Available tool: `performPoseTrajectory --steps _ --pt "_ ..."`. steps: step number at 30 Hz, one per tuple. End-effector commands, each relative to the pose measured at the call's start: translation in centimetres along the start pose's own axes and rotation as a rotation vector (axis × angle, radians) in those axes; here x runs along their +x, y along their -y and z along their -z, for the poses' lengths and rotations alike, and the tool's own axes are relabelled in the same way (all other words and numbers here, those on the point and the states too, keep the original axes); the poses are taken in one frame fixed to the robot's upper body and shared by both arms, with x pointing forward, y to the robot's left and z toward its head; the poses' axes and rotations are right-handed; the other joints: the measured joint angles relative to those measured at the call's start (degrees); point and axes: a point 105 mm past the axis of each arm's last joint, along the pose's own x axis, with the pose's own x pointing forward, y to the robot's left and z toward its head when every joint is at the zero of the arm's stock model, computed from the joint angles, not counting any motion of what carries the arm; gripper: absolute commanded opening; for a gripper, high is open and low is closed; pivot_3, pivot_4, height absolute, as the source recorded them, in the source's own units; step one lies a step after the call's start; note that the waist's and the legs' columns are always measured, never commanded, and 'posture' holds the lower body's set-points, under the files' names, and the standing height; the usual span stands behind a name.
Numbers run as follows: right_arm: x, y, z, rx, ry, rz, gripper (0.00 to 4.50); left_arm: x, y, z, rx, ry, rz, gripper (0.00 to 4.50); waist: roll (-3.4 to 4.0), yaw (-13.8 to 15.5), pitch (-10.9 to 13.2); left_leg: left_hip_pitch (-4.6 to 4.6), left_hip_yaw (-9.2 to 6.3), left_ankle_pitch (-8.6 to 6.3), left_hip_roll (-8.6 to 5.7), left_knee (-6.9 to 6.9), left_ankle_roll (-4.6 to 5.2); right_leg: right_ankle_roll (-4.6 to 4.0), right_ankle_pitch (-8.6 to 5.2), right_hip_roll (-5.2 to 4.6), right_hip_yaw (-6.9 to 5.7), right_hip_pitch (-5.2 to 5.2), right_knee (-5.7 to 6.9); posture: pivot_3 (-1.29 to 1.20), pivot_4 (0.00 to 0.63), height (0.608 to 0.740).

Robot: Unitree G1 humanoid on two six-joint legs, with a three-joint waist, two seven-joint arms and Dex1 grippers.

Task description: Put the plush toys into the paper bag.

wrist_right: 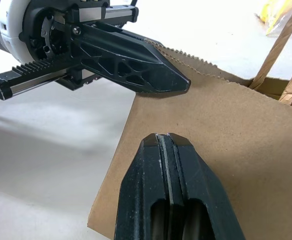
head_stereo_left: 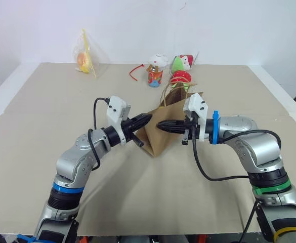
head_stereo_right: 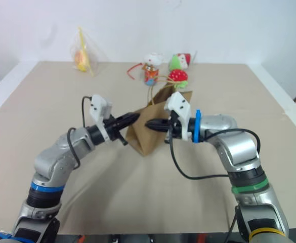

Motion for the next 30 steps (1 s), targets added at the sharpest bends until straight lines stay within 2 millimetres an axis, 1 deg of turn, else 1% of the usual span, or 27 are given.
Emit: performPoseTrajectory --steps 1,3,7,8,11,12,13,14,15,17,18,19,20,22,25,30 --pt "-0.6 0.1 -0.9 -0.039 0.026 0.003 0.0 0.0 -0.2 -1.2 0.071 0.023 0.006 0.09 0.0 0.0 0.0 0.0 0.0 0.0 0.0 0.0 0.0 0.0 0.0 0.0 0.0 0.0 0.0 0.0 0.15 0.74" --pt "-1.1 0.2 -1.3 -0.041 0.036 0.006 0.0 -0.1 -0.2 -1.2 0.086 0.018 0.011 0.09 0.0 0.0 0.0 0.0 0.0 0.0 0.0 0.0 0.0 0.0 0.0 0.0 0.0 0.0 0.0 0.0 0.15 0.74" --pt "-4.0 1.2 -3.0 0.026 0.089 0.033 0.0 -0.6 -0.8 -1.4 0.133 0.011 0.018 0.09 0.0 0.0 0.0 0.0 0.01 0.0 -0.01 0.0 0.0 0.0 0.0 -0.01 0.0 0.0 0.0 0.0 0.15 0.74" --pt "-4.6 1.2 -3.4 0.034 0.098 0.027 0.5 -0.7 -0.9 -1.4 0.148 0.006 0.024 0.0 0.0 0.0 0.0 -0.01 0.01 0.0 -0.02 0.0 0.0 0.0 0.0 -0.03 0.0 0.0 0.0 0.0 0.15 0.74" --pt "-6.5 1.5 -4.5 0.034 0.101 0.034 0.96 -1.2 -1.0 -1.6 0.199 0.0 0.065 0.0 -0.01 0.0 0.0 -0.02 0.03 0.0 -0.02 0.0 0.0 0.0 0.0 -0.04 0.0 -0.01 -0.01 0.0 0.15 0.74" --pt "-7.1 1.7 -4.9 0.034 0.101 0.038 1.56 -1.3 -1.1 -1.7 0.217 -0.003 0.08 0.0 -0.01 0.0 0.0 -0.02 0.03 0.0 -0.02 -0.01 0.0 -0.01 -0.01 -0.03 0.0 -0.01 -0.01 0.0 0.15 0.74" --pt "-7.7 2.0 -5.4 0.033 0.107 0.049 1.94 -1.4 -1.1 -1.7 0.233 -0.006 0.096 0.0 0.0 0.0 0.0 -0.01 0.02 -0.01 -0.01 -0.01 0.0 -0.02 -0.01 -0.02 0.0 -0.01 -0.01 0.0 0.15 0.74" --pt "-8.5 2.5 -6.1 0.033 0.12 0.07 2.06 -1.6 -1.1 -1.9 0.246 -0.004 0.121 0.0 0.0 0.0 0.0 0.0 0.02 -0.01 -0.01 -0.03 0.0 -0.04 -0.02 -0.01 0.0 -0.02 0.0 0.0 0.15 0.74" --pt "-9.6 3.3 -7.0 0.017 0.132 0.104 2.79 -1.9 -0.9 -2.3 0.257 0.014 0.162 0.0 0.0 -0.1 0.0 0.02 0.03 -0.01 0.0 -0.06 0.0 -0.09 -0.03 0.02 0.0 -0.03 0.0 0.0 0.15 0.74" --pt "-11.6 4.4 -8.5 -0.023 0.146 0.148 3.13 -2.6 -0.7 -3.0 0.284 0.037 0.234 0.0 0.04 0.0 0.0 0.02 0.02 0.0 0.0 -0.06 0.0 -0.13 -0.03 0.04 0.0 -0.05 0.0 0.0 0.15 0.74" --pt "-12.2 4.4 -9.2 -0.038 0.142 0.131 3.78 -3.0 -0.5 -3.3 0.295 0.043 0.279 0.0 0.04 0.0 0.0 -0.01 0.03 0.0 -0.01 -0.07 0.01 -0.22 -0.07 0.03 -0.01 -0.09 0.0 0.0 0.15 0.74" --pt "-12.5 4.1 -9.7 -0.043 0.143 0.105 4.19 -3.3 -0.3 -3.5 0.304 0.043 0.315 0.0 0.04 0.0 0.0 -0.01 0.03 0.0 -0.01 -0.08 0.0 -0.32 -0.14 0.02 -0.02 -0.08 0.0 0.0 0.15 0.74" --pt "-12.6 3.7 -10.2 -0.029 0.145 0.067 4.41 -3.7 -0.2 -3.5 0.321 0.035 0.347 0.0 0.04 0.0 0.0 -0.02 0.04 -0.01 -0.01 -0.11 0.01 -0.4 -0.19 0.01 -0.01 -0.1 -0.01 0.0 0.15 0.74" --pt "-12.7 2.9 -10.6 -0.041 0.129 0.006 4.41 -4.2 -0.2 -3.4 0.353 0.009 0.401 0.0 0.04 0.0 0.0 -0.02 0.06 -0.08 0.0 -0.13 0.08 -0.32 -0.19 0.01 0.0 -0.1 -0.03 0.0 0.15 0.74" --pt "-12.8 2.2 -11.1 -0.05 0.121 -0.041 4.41 -4.9 -0.1 -3.6 0.38 -0.007 0.462 0.0 0.04 0.0 0.0 -0.02 0.05 -0.15 0.01 -0.13 0.16 -0.21 -0.21 0.0 -0.01 -0.09 -0.02 0.0 0.15 0.74" --pt "-13.0 2.2 -11.7 -0.065 0.122 -0.045 4.41 -5.7 0.9 -3.9 0.415 -0.02 0.563 0.0 0.04 0.0 0.0 -0.05 0.07 -0.15 0.02 -0.12 0.16 -0.18 -0.21 -0.05 0.0 -0.12 -0.02 0.0 0.15 0.74"
